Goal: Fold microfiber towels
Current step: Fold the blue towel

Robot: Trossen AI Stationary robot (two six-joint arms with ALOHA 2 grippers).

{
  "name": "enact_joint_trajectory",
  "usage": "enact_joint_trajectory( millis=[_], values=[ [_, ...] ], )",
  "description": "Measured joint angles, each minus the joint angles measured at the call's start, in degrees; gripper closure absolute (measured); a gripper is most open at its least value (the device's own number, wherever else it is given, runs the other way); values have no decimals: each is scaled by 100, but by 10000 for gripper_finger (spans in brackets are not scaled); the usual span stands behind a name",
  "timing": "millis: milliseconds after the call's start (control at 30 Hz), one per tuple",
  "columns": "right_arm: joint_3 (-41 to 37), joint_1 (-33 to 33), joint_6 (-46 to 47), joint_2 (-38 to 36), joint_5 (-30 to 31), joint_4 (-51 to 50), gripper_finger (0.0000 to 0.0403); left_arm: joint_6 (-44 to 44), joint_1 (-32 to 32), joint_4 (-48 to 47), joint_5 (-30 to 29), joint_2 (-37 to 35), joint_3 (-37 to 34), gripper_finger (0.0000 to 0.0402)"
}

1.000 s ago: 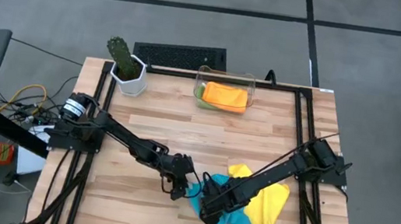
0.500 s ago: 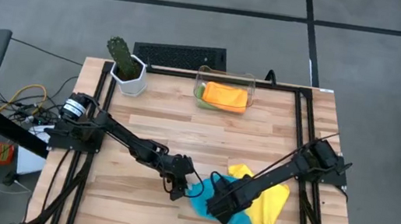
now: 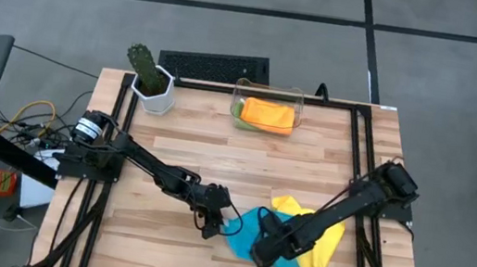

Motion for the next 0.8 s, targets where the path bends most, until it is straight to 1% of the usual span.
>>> enact_joint_trajectory(
  millis=[133, 267, 500, 667, 800],
  values=[
    [24, -136, -25, 321, -47, 741, 201, 65, 0, 19, -16, 0, 0, 401],
    [119, -262, 9, 612, -282, 690, 208, 101, -2, 1, -7, 0, 0, 401],
    [132, -492, -69, 618, -145, 390, 207, 209, -2, 18, -9, 0, -2, 401],
    [118, -696, -254, 653, -127, 458, 207, 247, 0, 35, -34, 0, -2, 401],
    [116, -718, -319, 712, -154, 453, 209, 265, 0, 32, -31, 0, -2, 401]
  ],
)
